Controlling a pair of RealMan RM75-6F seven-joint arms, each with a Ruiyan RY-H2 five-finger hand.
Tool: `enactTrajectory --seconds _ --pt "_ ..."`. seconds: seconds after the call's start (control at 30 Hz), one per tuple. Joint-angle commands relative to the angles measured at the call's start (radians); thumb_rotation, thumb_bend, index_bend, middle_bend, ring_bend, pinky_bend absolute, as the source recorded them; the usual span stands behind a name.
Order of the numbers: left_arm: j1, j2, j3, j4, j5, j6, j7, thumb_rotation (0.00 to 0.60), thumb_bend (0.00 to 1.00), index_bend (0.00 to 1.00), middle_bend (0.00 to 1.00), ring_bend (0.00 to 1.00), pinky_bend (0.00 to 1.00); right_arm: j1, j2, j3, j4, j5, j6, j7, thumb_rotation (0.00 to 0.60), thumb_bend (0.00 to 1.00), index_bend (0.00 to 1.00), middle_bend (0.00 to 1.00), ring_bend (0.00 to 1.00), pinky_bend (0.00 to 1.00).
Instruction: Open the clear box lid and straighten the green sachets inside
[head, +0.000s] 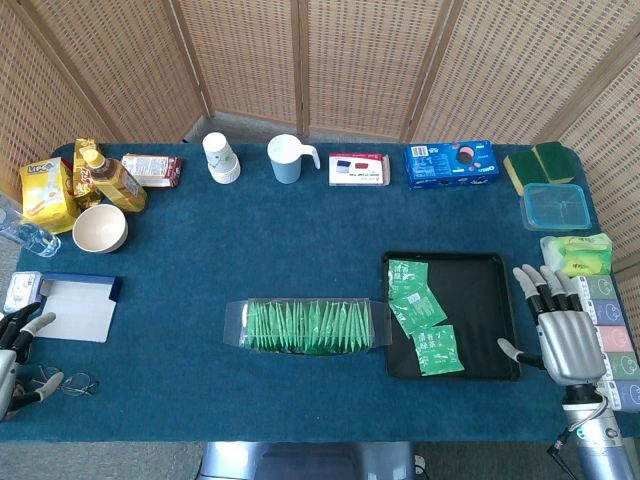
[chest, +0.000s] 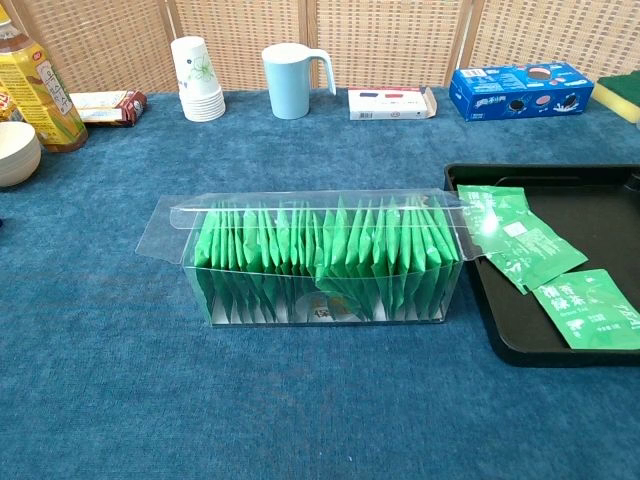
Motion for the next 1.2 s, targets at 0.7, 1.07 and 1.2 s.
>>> enactTrajectory --seconds 0.7,1.07,1.2 --pt "-0.02 0.002 -0.017 0.006 -0.015 -0.018 -0.001 0.595 0.16 0.19 0.11 0.13 0.33 0.083 0.048 -0.023 -0.068 -0.122 -0.121 0.239 0.529 0.16 0.06 0.01 0.0 0.0" --pt "-0.049 0.017 -0.037 -0.003 -0.021 -0.042 -0.006 0.597 0.16 0.19 0.11 0.13 0.33 0.263 0.025 -0.01 -0.161 -0.234 -0.319 0.315 0.529 0.16 0.06 0.01 0.0 0.0" --pt "-0.057 0.021 -0.041 -0.004 -0.023 -0.049 -0.005 0.598 0.16 0.19 0.11 0.13 0.33 0.332 -0.014 0.013 -0.173 -0.226 -0.4 0.275 0.528 0.16 0.06 0.03 0.0 0.0"
